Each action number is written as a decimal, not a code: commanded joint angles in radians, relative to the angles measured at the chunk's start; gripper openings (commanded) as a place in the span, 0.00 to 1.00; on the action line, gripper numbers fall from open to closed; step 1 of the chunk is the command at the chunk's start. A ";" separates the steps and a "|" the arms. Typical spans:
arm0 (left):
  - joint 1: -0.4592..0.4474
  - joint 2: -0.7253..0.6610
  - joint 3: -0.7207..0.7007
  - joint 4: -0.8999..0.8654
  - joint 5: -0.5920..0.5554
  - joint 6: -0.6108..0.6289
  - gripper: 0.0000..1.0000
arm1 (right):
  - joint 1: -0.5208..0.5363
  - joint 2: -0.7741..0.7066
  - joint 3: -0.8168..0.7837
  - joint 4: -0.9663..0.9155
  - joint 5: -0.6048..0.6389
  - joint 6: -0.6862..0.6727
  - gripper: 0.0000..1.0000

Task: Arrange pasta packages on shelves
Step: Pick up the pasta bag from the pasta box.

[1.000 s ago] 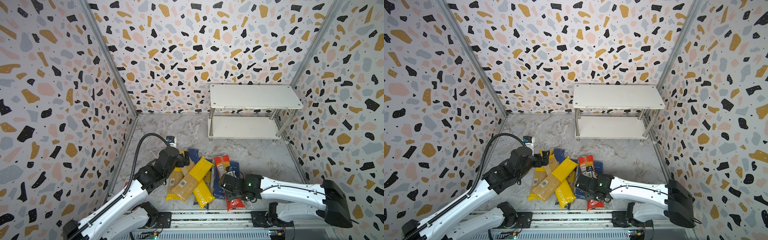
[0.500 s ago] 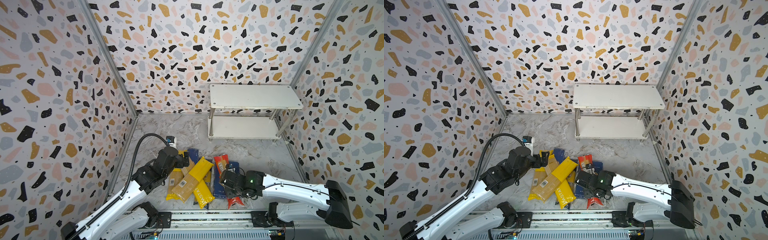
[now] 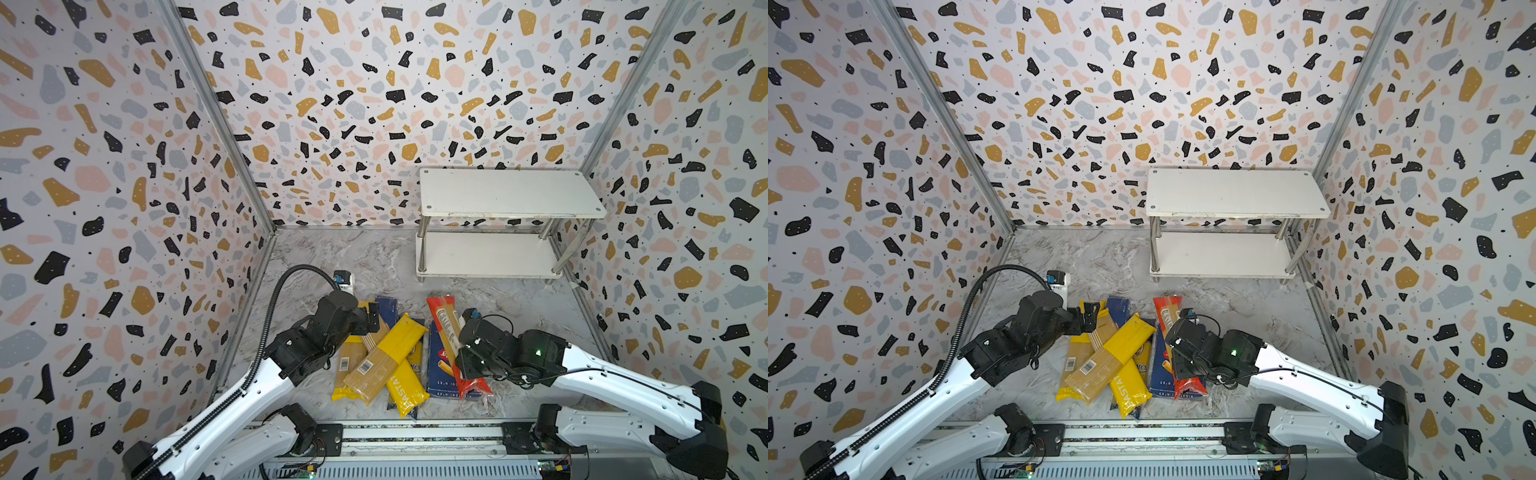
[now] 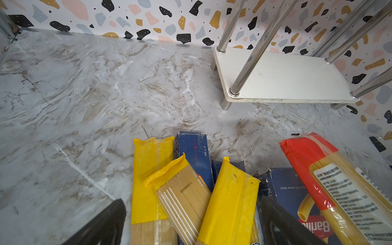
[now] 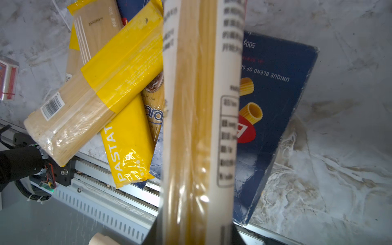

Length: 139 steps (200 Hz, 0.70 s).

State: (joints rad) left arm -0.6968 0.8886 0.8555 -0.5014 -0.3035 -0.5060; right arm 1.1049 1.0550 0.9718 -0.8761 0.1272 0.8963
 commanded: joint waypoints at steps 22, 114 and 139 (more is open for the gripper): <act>-0.004 0.007 0.063 0.006 0.000 0.021 1.00 | -0.005 -0.069 0.086 0.091 0.034 -0.053 0.17; -0.003 0.069 0.128 -0.003 0.005 0.029 1.00 | -0.074 -0.118 0.239 0.147 0.056 -0.151 0.16; -0.004 0.082 0.147 -0.001 0.005 0.031 0.99 | -0.090 -0.111 0.315 0.176 0.079 -0.193 0.16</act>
State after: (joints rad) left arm -0.6968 0.9623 0.9577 -0.5095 -0.2970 -0.4946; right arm 1.0302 0.9733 1.1637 -0.8410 0.1379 0.7757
